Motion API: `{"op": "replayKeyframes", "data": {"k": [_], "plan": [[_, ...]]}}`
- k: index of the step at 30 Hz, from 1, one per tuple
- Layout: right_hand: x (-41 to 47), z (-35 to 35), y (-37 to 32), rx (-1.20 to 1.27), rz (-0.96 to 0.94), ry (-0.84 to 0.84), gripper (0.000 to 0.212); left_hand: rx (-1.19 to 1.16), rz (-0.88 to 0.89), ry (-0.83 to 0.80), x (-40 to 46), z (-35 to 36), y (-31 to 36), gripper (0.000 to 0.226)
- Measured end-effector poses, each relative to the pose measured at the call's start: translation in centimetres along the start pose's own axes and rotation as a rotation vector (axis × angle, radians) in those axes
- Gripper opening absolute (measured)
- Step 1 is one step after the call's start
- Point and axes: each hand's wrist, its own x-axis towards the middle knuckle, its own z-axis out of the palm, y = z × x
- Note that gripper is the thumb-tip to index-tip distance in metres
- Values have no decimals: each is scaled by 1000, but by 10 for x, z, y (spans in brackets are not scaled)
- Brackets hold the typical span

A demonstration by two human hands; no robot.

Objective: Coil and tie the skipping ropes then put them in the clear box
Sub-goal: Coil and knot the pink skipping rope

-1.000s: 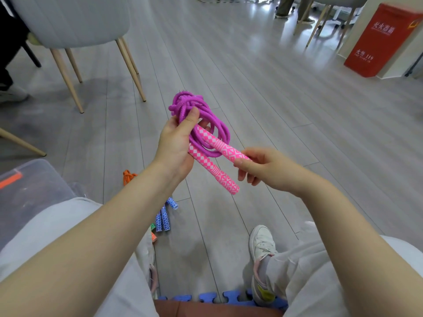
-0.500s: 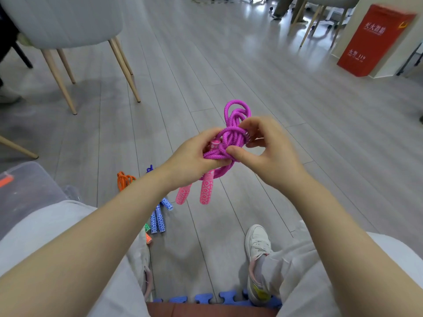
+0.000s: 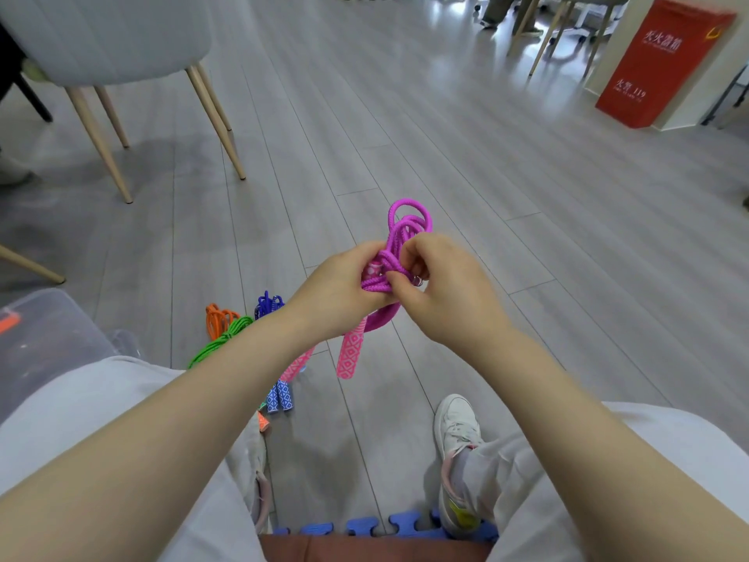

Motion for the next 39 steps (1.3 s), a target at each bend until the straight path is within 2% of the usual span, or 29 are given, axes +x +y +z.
{"op": "replayKeyframes", "data": {"k": [2,4,8,13,17,20,22,24,26,27,29,30,32,36,39], "plan": [[-1,6,-2,-126,-54,35,13,44,-19,-7,1,1,0,26],[0,8,-1,-268,-187,87,7,44,-48,-3,2,0,0,27],[6,4,7,-290,-409,119,14,-47,-83,51,5,-3,-1,30],[5,3,8,-200,-429,120,18,-213,-110,86,3,-4,0,32],[6,6,9,-140,-401,155,21,-355,-118,18,2,-4,0,30],[5,5,11,-143,-406,86,27,-403,-133,-5,2,-1,-3,30],[5,0,12,-59,-291,17,30,-366,-128,47,4,1,-5,33],[5,-6,12,92,-40,46,26,-392,-151,164,10,1,-8,33],[6,-10,17,161,206,-5,20,-607,-191,282,16,0,-9,25],[6,-11,18,155,284,-125,25,-754,-208,326,19,-2,-10,20],[-1,-5,17,98,309,-371,35,-1037,-230,353,23,-5,-10,15],[-4,0,16,37,280,-412,37,-1149,-231,337,23,-6,-9,14],[-6,8,13,-26,243,-380,34,-1281,-227,298,22,-6,-6,14],[1,8,10,33,257,-397,25,-1425,-211,198,18,-13,1,14],[4,-10,18,104,237,-491,21,-1551,-200,69,18,-34,6,32]]}}
